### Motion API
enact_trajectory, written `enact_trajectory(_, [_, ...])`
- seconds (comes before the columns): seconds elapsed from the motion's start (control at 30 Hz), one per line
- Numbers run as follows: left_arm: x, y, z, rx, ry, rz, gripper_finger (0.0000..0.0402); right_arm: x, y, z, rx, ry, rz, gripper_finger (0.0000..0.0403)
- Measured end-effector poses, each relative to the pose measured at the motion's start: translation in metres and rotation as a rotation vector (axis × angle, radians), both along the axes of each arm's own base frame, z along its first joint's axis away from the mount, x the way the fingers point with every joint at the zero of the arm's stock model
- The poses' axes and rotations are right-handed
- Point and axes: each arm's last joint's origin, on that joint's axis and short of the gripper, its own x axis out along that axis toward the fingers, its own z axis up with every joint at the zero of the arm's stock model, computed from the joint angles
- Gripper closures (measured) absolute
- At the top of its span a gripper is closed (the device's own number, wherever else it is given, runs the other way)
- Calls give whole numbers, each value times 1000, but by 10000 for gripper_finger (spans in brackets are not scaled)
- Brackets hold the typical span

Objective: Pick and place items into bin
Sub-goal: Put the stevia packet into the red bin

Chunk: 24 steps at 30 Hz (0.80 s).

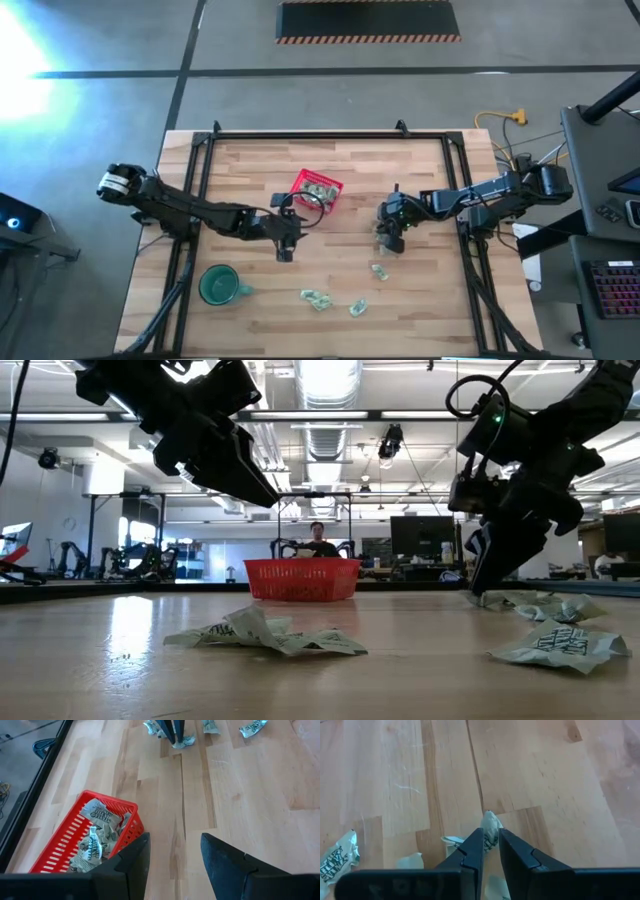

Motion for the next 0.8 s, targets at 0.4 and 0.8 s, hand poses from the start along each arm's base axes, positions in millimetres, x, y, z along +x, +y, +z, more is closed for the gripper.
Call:
enact_trajectory(0.4, [0,0,0,0,0,0,242,-2,0,-2,-17,5,24,380])
enact_trajectory(0.8, [0,0,0,2,0,-1,242,15,-3,13,-169,-209,53,394])
